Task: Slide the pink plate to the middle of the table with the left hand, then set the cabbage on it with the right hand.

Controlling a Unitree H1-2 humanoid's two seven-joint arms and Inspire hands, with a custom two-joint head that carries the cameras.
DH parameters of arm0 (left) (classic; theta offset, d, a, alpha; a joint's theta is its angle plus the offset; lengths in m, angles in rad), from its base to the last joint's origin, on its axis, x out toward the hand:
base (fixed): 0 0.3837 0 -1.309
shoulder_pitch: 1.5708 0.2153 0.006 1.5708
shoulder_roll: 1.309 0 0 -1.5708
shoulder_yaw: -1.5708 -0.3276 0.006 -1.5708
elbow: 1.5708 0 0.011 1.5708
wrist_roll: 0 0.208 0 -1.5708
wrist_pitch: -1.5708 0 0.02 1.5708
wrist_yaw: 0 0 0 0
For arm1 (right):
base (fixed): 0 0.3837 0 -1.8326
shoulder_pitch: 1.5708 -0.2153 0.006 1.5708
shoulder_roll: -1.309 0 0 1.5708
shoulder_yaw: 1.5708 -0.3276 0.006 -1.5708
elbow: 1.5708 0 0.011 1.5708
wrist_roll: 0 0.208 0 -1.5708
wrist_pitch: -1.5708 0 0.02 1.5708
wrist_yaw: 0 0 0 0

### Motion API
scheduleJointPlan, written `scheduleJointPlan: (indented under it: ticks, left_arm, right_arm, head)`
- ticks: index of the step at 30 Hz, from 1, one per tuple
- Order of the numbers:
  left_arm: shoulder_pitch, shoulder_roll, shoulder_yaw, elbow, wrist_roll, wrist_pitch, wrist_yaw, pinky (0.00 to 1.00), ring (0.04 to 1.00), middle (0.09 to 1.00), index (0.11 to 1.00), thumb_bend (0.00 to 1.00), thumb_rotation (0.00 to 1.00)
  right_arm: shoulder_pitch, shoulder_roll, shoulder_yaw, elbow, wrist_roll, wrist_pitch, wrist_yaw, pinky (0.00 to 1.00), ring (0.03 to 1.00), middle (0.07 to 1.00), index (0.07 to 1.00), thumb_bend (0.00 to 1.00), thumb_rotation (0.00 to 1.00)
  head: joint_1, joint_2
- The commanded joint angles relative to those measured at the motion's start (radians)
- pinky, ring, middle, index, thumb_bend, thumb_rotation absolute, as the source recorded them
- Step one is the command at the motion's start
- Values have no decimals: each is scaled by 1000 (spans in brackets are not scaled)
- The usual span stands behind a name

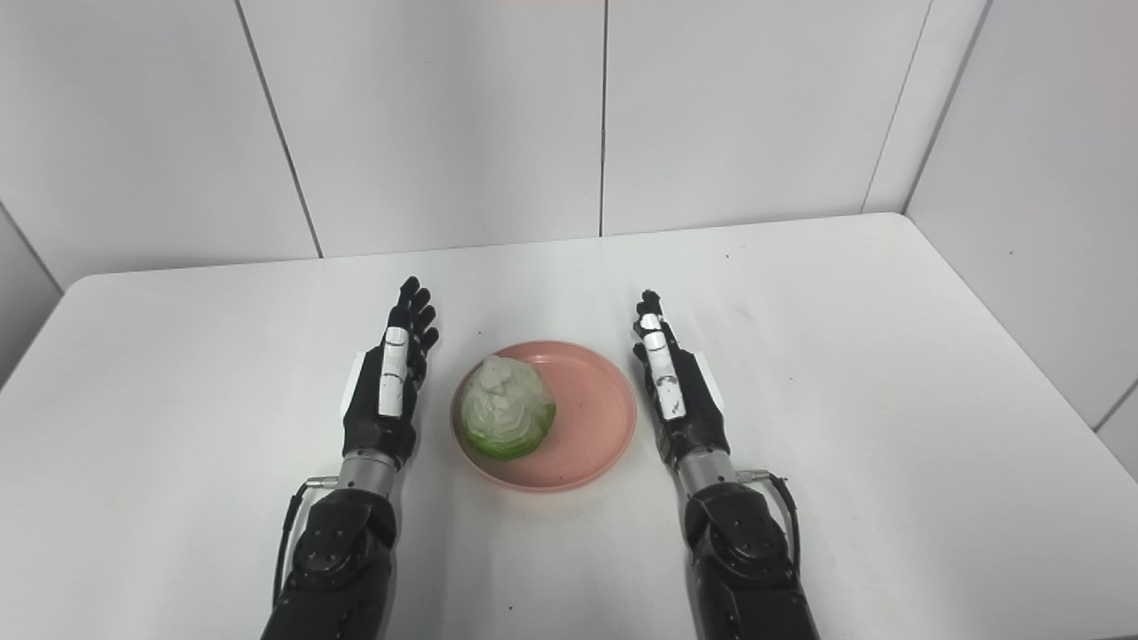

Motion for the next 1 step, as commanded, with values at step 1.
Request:
scheduleJointPlan:
  ticks: [1]
  left_arm:
    - [-2,13,-4,0,4,-7,-17,1000,1000,1000,1000,720,1000]
  right_arm:
    - [-41,6,4,-18,9,-17,-6,1000,1000,1000,1000,670,1000]
  head:
    - [1,0]
